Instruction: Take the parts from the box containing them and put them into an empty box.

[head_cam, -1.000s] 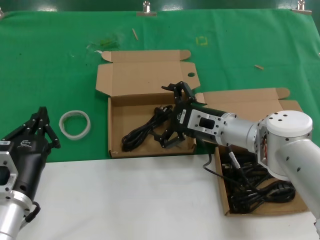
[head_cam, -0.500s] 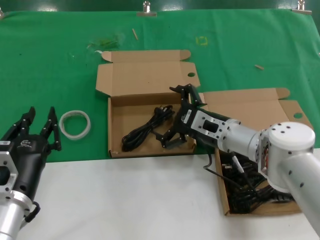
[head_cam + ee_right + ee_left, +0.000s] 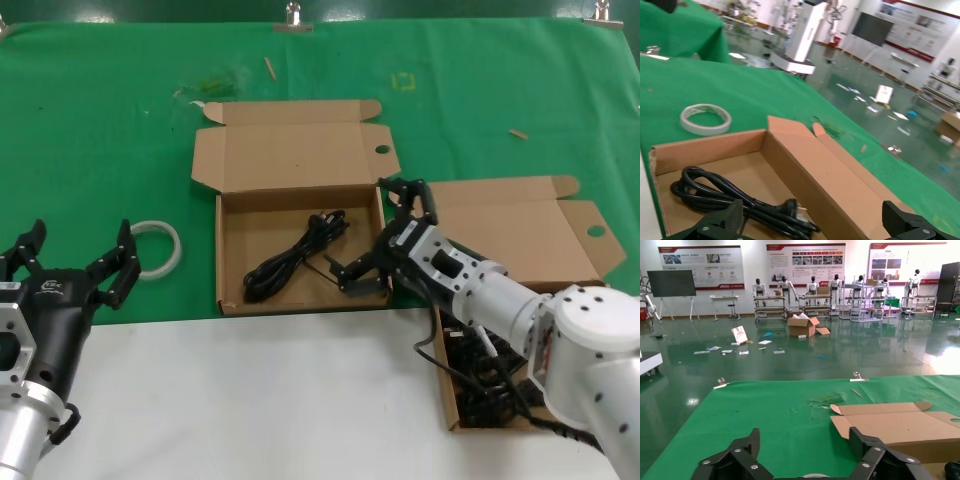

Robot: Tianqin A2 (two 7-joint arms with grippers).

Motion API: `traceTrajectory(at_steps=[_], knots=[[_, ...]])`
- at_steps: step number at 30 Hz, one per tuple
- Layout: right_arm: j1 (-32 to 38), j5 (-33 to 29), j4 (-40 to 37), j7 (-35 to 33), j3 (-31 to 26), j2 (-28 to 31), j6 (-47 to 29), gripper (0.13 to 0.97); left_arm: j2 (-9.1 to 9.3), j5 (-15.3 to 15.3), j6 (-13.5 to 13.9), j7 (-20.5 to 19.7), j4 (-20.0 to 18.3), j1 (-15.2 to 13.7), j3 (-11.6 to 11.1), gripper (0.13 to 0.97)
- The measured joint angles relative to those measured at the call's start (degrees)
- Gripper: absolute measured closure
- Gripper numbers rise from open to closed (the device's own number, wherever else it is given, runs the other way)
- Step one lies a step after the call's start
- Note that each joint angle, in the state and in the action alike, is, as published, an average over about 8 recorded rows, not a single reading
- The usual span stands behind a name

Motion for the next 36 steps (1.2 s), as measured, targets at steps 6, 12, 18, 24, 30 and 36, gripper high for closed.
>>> traceTrajectory(at_steps=[6, 12, 18, 24, 30, 36], knots=[[-4.14, -0.37, 5.3, 4.22, 2.04, 0.71, 3.15, 0.129, 0.0, -0.01, 0.0, 0.01, 0.0, 0.0, 0.0, 0.468], [-8.25, -0.75, 10.56, 8.4, 4.06, 1.42, 6.27, 0.129, 0.0, -0.01, 0.0, 0.04, 0.0, 0.0, 0.0, 0.356], [-12.37, -1.12, 15.82, 12.59, 6.1, 2.13, 9.4, 0.129, 0.0, -0.01, 0.0, 0.02, 0.0, 0.0, 0.0, 0.261], [-16.49, -1.49, 21.09, 16.78, 8.12, 2.83, 12.53, 0.129, 0.0, -0.01, 0.0, 0.01, 0.0, 0.0, 0.0, 0.178], [-20.61, -1.86, 26.35, 20.98, 10.14, 3.54, 15.65, 0.129, 0.0, -0.01, 0.0, 0.01, 0.0, 0.0, 0.0, 0.149], [-24.74, -2.24, 31.68, 25.22, 12.17, 4.25, 18.82, 0.129, 0.0, -0.01, 0.0, 0.01, 0.0, 0.0, 0.0, 0.132]])
